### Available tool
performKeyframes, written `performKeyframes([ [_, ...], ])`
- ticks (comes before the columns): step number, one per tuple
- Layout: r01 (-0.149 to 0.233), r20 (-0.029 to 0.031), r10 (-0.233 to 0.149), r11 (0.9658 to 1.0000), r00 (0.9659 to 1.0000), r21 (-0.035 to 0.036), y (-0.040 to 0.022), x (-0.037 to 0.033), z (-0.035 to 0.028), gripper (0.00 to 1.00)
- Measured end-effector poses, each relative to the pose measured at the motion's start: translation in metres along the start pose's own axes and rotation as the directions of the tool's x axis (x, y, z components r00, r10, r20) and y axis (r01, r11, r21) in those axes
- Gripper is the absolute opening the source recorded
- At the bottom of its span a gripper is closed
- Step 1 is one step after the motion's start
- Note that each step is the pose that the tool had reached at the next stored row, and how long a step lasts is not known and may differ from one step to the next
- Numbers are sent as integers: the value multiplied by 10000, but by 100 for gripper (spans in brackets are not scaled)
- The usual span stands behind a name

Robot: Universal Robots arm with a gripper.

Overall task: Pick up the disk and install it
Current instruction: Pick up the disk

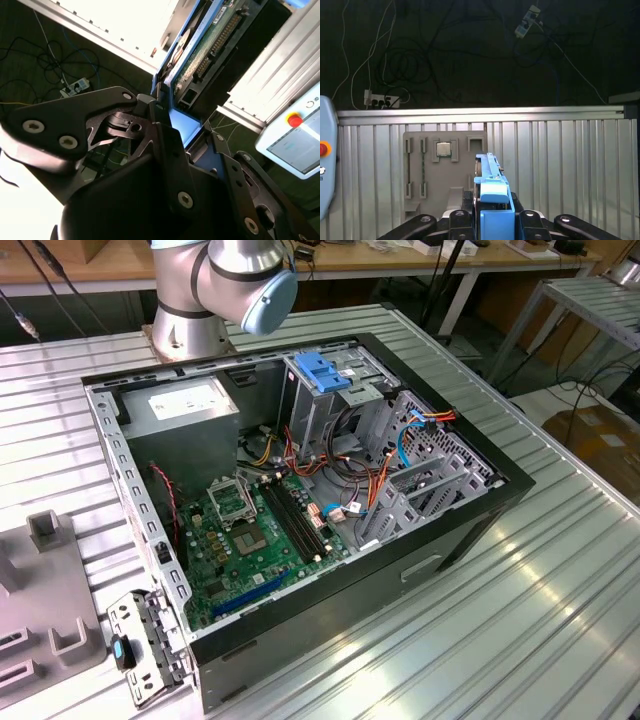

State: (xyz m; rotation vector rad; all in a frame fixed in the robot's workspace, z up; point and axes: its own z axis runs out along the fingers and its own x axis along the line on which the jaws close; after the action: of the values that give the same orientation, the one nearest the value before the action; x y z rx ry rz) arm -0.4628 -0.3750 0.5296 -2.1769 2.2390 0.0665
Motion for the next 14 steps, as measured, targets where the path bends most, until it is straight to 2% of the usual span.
performKeyframes([
  [14, 0, 0, 0, 10000, 10000, 0, -59, 0, -1, 37],
])
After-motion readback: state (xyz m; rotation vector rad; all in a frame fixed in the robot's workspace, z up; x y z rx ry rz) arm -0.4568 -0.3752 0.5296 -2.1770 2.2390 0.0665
